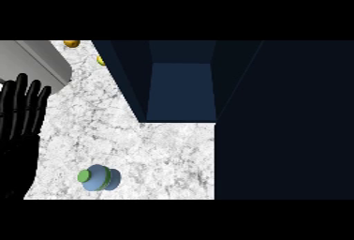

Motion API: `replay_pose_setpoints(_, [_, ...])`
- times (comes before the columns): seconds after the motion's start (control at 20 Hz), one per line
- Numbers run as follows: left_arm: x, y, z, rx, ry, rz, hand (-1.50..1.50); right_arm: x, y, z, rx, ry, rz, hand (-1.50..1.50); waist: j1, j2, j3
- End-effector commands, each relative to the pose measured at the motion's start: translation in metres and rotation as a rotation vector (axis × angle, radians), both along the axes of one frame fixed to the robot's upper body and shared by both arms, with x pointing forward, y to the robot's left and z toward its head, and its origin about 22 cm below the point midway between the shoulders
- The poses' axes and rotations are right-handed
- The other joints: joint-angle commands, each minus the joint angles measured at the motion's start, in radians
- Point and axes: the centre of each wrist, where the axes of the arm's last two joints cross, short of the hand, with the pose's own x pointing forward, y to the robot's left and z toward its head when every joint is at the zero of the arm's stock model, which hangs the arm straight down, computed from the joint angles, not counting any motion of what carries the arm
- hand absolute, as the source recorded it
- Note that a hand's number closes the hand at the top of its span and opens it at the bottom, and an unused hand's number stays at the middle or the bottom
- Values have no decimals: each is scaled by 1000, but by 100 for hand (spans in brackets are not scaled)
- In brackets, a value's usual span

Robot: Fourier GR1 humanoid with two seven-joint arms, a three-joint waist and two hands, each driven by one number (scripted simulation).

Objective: Pick up the bottled water, place it into the cabinet and close the cabinet

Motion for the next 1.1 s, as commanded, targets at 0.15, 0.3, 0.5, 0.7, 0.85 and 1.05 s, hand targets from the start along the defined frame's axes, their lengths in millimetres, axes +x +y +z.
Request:
replay_pose_setpoints(0.15, [-3, 29, -16, -45, -13, -123, -150, -27, -26, 2, -7, -23, 21, -150, -1, 0, 30])
replay_pose_setpoints(0.3, [-18, 8, -20, -193, 156, -215, -150, -28, 15, 2, 19, 84, 305, -150, 11, -4, 29])
replay_pose_setpoints(0.5, [-42, 25, -9, -198, 197, -217, -150, -72, 9, 14, 61, 97, 340, -150, 0, -6, 30])
replay_pose_setpoints(0.7, [-75, 39, 12, -183, 203, -217, -150, -92, 25, 24, 77, 102, 329, -150, 10, -4, 30])
replay_pose_setpoints(0.85, [-84, 37, 7, -177, 223, -174, -150, -110, 18, 28, 75, 85, 335, -150, 4, -3, 30])
replay_pose_setpoints(1.05, [-80, 41, -9, -105, 293, -115, -150, -121, 7, 14, 76, 108, 371, -150, -6, -3, 31])
